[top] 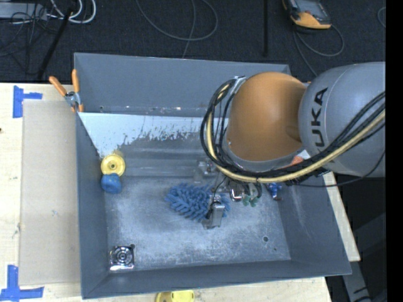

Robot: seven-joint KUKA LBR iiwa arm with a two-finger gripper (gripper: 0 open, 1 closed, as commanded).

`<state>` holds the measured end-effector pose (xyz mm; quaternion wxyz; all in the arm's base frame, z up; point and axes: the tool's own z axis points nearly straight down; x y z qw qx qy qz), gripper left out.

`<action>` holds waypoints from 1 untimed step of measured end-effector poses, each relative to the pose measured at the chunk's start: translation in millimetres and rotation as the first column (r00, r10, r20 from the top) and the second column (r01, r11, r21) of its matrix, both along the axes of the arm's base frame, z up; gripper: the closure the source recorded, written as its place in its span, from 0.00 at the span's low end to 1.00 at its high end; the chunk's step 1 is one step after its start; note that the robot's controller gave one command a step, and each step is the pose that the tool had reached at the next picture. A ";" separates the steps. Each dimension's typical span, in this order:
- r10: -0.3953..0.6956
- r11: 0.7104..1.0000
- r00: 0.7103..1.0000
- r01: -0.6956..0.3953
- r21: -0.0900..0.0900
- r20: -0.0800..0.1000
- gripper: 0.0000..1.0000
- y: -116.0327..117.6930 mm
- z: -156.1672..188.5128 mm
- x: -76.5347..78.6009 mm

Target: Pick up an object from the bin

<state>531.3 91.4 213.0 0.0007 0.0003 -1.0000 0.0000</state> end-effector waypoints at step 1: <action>-0.017 1.000 1.000 0.017 0.001 0.008 0.00 -4.9 -48.3 0.4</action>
Offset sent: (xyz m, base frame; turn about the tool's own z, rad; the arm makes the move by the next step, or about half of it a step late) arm 0.0112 -0.0108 -0.0955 -0.0091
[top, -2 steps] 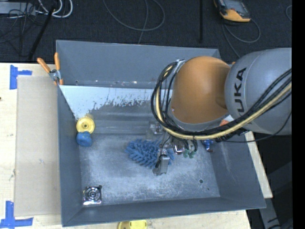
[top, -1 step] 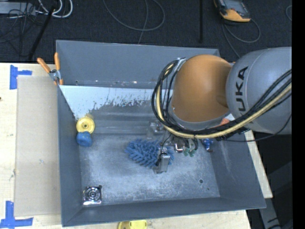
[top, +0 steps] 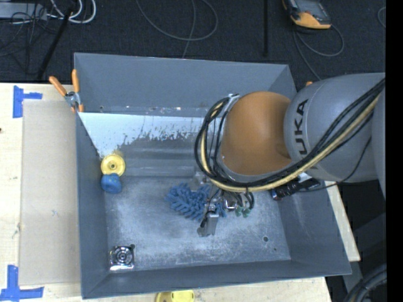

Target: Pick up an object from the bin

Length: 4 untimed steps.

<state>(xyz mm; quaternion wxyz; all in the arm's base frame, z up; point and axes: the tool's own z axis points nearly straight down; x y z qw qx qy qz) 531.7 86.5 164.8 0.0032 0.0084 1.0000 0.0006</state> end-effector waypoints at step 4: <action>-0.019 1.000 1.000 0.019 -0.001 -0.007 1.00 -8.6 36.0 -16.6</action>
Offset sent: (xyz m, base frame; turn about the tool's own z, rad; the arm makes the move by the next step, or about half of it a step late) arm 0.0215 -0.0069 -0.0732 0.0232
